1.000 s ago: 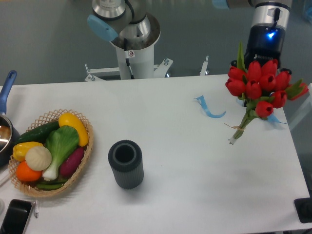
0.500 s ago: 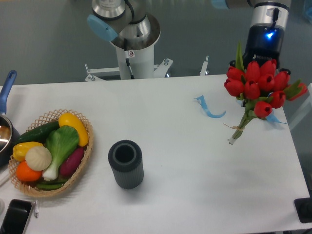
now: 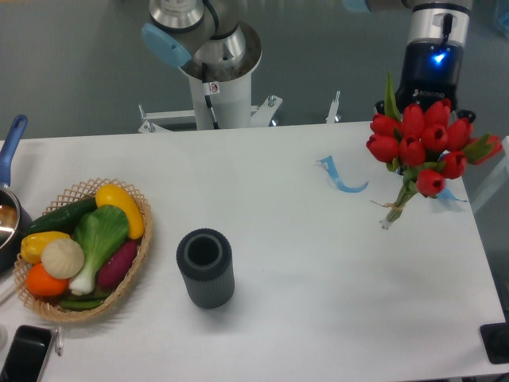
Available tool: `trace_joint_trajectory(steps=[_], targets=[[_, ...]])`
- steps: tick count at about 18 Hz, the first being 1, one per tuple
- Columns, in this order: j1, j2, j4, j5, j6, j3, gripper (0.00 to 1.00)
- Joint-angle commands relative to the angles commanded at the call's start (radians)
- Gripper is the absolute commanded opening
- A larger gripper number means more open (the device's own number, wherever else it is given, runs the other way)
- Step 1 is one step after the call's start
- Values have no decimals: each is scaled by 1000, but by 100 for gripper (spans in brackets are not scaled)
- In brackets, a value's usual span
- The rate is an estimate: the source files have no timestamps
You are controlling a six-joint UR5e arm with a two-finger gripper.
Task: Place the flowers on the table
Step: 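Hold the red tulip bouquet in the gripper above the table, then carry the tulip bouquet toward the black cup and lower it onto the table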
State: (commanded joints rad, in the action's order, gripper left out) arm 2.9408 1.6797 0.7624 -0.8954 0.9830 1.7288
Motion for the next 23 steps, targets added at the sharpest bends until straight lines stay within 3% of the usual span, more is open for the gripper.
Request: trace_joint_trajectory(steps=[4, 10, 18, 23], targets=[[-71, 11, 3, -175, 34, 2, 35], [-218, 109, 3, -480, 105, -17, 35], [-402, 346, 9, -830, 115, -130, 35], [-448, 471, 8, -862, 105, -201, 35]])
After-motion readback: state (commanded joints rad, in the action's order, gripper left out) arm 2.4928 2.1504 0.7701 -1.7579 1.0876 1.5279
